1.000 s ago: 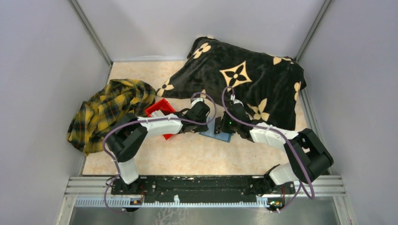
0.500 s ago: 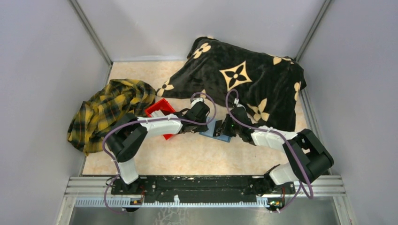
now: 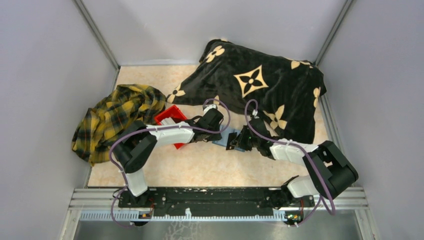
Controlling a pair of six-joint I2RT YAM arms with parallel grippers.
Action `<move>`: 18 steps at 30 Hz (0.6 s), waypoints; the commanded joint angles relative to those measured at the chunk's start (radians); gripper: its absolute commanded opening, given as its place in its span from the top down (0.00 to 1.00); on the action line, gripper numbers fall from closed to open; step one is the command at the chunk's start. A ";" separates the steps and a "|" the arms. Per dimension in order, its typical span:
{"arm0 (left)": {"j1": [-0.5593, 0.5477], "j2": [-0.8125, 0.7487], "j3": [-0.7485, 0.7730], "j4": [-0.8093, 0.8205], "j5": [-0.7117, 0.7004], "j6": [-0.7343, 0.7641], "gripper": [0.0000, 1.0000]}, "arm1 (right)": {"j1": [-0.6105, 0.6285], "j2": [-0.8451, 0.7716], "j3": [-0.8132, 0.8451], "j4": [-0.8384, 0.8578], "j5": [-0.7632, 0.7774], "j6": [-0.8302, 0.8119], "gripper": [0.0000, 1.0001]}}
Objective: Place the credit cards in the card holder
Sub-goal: Insert the credit card into the card holder.
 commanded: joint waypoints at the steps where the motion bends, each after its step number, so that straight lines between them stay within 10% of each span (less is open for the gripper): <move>1: -0.005 0.102 -0.076 -0.151 -0.010 0.013 0.75 | -0.011 -0.030 -0.025 -0.010 -0.009 0.029 1.00; 18: -0.006 0.101 -0.079 -0.147 -0.023 0.022 0.75 | -0.114 0.081 -0.063 0.115 -0.139 0.121 1.00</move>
